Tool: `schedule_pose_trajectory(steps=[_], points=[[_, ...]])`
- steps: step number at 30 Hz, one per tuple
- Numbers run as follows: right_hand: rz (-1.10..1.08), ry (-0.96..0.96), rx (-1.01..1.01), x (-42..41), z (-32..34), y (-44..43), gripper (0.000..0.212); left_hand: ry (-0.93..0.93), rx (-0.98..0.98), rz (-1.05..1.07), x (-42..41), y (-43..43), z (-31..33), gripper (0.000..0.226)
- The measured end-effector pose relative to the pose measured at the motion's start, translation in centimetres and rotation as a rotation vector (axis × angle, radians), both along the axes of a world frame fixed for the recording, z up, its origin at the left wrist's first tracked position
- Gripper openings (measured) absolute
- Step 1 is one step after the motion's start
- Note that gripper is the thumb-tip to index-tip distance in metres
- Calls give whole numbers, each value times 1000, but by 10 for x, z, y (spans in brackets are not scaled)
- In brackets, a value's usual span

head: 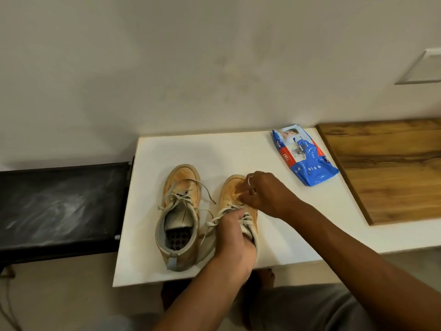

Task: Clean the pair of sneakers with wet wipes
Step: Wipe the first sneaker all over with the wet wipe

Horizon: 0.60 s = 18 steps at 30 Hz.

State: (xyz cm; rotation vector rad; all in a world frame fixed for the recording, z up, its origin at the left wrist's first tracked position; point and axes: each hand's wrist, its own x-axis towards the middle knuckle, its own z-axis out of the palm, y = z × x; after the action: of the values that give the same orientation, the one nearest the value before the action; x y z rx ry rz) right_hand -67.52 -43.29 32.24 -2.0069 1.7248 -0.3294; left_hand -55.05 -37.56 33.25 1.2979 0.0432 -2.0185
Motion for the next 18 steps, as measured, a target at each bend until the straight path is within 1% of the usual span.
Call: schedule_pose_trajectory(steps=[2, 5, 6, 8, 10, 11, 12, 13, 16, 17, 18], points=[[-18, 26, -18, 0, -3, -6, 29, 7, 10, 10, 0, -3, 0, 28], [-39, 48, -226, 3, -6, -17, 23, -2, 12, 44, -3, -7, -3, 26], [-47, 35, -246, 4, -7, -19, 22, -11, 14, 49, -4, -7, -6, 26], [-8, -9, -175, 1, -11, -22, 23, -14, 24, 55, -6, -7, -9, 27], [73, -48, -35, -4, -16, -20, 32, -8, 40, 67, -6, -7, -11, 26], [102, -48, 11, -7, -17, -19, 36, -3, 50, 70, -5, -7, -11, 25], [110, -40, 18, -9, -17, -20, 38, -3, 53, 71, -5, -7, -11, 24], [88, -26, -19, -11, -18, -22, 37, -3, 55, 70, -5, -7, -11, 23], [-15, 31, -236, -6, -16, -29, 28, -28, 56, 79, -6, -5, -9, 22], [-1, 21, -253, -1, -14, -29, 25, -35, 56, 80, -6, -5, -9, 22], [54, -9, -226, 4, -13, -29, 24, -43, 53, 80, -6, -6, -9, 22]])
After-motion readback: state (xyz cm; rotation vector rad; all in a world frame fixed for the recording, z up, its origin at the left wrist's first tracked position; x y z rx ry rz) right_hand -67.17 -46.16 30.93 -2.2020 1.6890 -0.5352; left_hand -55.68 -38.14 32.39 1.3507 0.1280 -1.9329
